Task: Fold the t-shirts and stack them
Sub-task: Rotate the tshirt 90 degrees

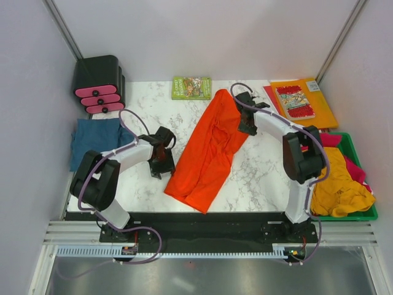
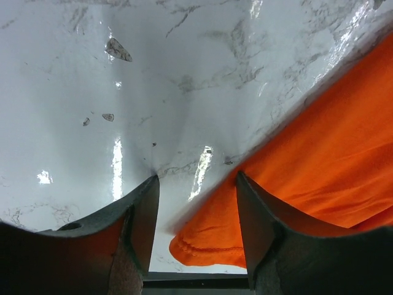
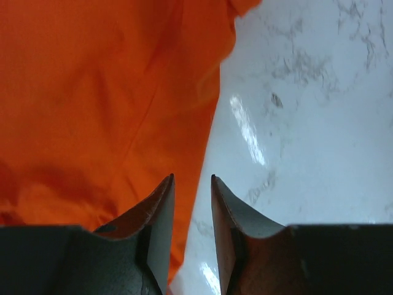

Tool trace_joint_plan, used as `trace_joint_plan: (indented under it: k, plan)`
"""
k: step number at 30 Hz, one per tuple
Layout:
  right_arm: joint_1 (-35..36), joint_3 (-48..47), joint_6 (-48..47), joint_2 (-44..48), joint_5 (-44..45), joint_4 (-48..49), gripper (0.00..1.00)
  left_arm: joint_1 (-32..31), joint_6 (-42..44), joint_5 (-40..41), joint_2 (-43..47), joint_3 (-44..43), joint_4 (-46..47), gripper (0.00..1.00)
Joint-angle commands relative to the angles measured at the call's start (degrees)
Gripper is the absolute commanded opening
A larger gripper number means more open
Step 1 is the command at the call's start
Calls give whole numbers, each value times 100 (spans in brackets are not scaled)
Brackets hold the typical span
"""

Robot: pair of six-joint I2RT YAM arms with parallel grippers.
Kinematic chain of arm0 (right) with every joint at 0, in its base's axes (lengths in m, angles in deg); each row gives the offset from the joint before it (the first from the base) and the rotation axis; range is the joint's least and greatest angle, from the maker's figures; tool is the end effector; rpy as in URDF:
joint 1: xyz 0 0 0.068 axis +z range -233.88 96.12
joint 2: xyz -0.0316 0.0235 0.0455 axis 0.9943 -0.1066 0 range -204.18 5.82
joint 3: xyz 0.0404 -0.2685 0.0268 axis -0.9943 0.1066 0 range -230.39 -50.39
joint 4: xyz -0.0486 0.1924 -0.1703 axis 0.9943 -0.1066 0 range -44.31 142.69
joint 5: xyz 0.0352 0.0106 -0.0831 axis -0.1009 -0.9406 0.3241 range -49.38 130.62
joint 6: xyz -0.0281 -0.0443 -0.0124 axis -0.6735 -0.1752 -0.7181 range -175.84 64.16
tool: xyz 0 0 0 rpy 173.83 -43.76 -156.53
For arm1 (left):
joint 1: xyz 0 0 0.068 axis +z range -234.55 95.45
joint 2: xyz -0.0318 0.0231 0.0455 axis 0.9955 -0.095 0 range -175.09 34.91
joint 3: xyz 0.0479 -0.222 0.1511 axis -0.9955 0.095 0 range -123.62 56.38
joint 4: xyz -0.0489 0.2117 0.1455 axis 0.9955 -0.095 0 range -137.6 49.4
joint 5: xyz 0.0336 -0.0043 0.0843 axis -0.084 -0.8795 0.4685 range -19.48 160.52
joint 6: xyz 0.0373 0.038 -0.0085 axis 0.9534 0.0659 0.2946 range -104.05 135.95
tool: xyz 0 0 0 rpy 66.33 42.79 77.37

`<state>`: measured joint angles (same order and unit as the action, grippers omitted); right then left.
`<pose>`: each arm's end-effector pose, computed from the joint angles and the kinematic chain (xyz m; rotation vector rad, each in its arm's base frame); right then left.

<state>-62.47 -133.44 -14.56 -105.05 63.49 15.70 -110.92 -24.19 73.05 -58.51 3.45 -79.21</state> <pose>0.3813 0.1348 0.2022 0.5558 2.5026 -0.1450 0.2531 -0.1237 0.1560 -0.3607 2.9348 -0.1001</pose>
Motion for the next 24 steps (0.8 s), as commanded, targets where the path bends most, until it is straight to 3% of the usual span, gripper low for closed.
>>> trace_joint_plan:
  k: [1,14,24]
  plan:
    - [-356,-1055,-32,-891,236,-721,37,-298,-38,-455,-360,265,811,59]
    - [-761,-1591,118,-1868,-20,-897,37,-966,-169,-692,-536,310,811,58]
    - [-1183,-2716,-207,-2272,-231,-1196,38,-2318,-363,-973,-949,-165,723,57]
